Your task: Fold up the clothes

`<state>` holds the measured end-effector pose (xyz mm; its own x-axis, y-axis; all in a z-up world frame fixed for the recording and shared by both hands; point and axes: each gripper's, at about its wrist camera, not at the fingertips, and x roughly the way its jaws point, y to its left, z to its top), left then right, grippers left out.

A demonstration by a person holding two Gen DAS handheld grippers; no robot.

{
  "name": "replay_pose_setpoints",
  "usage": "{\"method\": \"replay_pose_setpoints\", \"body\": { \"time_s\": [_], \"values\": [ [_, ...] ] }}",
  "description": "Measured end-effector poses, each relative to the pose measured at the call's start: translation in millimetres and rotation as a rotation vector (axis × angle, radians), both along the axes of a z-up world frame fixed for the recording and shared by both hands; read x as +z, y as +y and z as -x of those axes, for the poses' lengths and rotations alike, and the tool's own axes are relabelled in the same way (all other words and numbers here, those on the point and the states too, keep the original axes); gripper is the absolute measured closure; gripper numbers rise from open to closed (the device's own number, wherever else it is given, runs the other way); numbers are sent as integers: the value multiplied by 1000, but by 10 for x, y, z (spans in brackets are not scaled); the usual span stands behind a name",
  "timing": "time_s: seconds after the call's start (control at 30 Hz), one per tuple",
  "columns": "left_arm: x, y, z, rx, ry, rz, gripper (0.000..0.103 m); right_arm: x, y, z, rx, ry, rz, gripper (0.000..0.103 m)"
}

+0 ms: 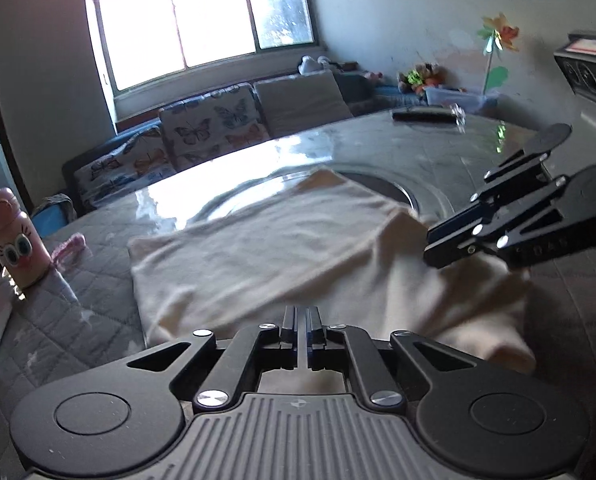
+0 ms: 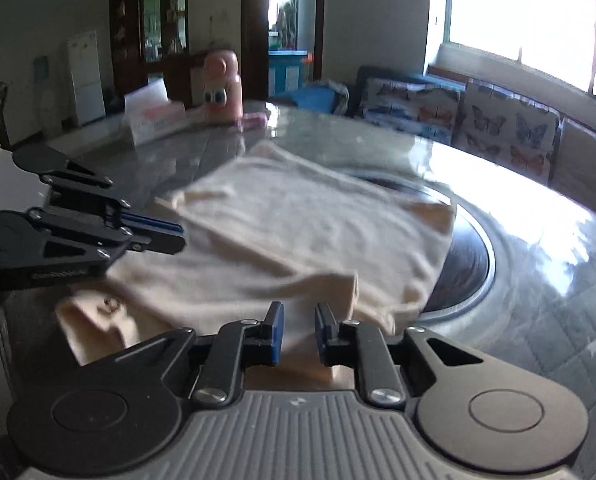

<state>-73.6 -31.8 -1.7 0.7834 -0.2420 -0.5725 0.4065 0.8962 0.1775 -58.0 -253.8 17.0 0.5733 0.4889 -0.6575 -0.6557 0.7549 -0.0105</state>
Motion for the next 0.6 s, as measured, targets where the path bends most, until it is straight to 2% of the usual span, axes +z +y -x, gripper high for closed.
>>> {"method": "replay_pose_setpoints", "body": {
  "time_s": [0.17,0.3,0.47,0.6],
  "values": [
    [-94,81,152,10,19,-18,94,-4,-56,119,14,1,29,86],
    [-26,72,235,13,1,-6,81,72,79,164,56,-17,2,85],
    [15,72,310,12,-8,-8,81,32,361,154,135,-2,-33,78],
    [25,160,446,11,-4,-17,77,-85,432,159,153,19,2,77]
  ]
}}
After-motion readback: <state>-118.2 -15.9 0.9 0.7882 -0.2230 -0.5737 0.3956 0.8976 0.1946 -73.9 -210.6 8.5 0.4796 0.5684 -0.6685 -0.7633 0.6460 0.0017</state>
